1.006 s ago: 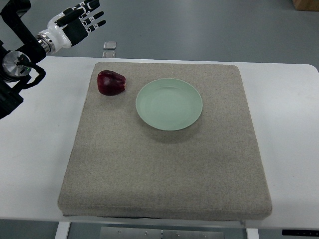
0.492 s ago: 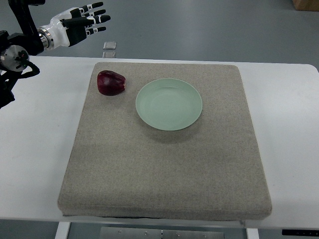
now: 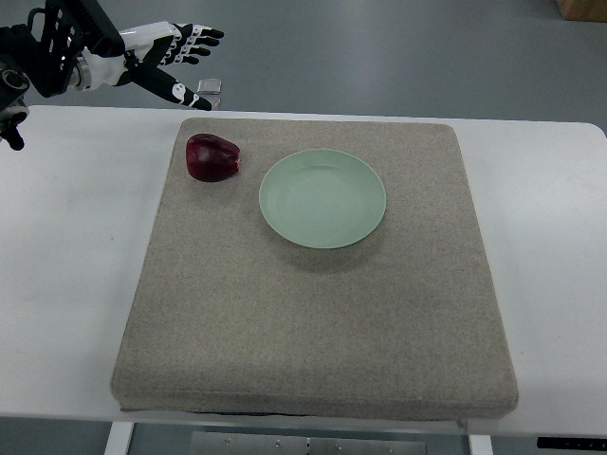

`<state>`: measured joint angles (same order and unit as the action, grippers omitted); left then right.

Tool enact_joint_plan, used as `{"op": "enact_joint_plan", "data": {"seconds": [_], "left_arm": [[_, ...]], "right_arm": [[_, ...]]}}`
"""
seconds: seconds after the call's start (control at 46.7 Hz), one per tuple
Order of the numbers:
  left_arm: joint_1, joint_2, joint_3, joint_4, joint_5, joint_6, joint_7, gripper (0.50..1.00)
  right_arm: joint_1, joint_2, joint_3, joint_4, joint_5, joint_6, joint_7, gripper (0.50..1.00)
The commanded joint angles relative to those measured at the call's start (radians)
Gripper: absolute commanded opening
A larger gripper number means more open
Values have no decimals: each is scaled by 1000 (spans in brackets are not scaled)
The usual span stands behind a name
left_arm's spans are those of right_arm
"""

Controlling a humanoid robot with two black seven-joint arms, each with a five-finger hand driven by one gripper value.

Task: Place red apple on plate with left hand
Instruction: 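Lower the left hand beside the red apple and curl fingers around it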

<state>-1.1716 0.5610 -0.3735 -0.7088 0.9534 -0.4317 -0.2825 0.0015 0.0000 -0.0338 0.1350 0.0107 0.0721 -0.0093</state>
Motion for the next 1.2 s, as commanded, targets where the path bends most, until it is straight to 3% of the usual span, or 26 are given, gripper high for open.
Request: {"op": "enact_joint_plan", "data": {"seconds": [0.0, 0.171, 0.578, 0.878, 1.177], "left_arm": [[4, 8, 2, -31, 111, 36, 0, 999], [20, -4, 13, -49, 284, 119, 0, 996], [55, -10, 56, -63, 436, 130, 0, 996], [93, -76, 82, -55, 533, 215, 0, 996], [95, -81, 85, -29, 551, 223, 2, 986]], "right_arm": [[0, 0, 0, 0, 0, 0, 0, 932], [0, 0, 0, 0, 0, 0, 0, 930], [0, 0, 0, 0, 0, 0, 0, 932], [0, 0, 0, 0, 0, 0, 0, 932], [0, 0, 0, 0, 0, 0, 0, 932]]}}
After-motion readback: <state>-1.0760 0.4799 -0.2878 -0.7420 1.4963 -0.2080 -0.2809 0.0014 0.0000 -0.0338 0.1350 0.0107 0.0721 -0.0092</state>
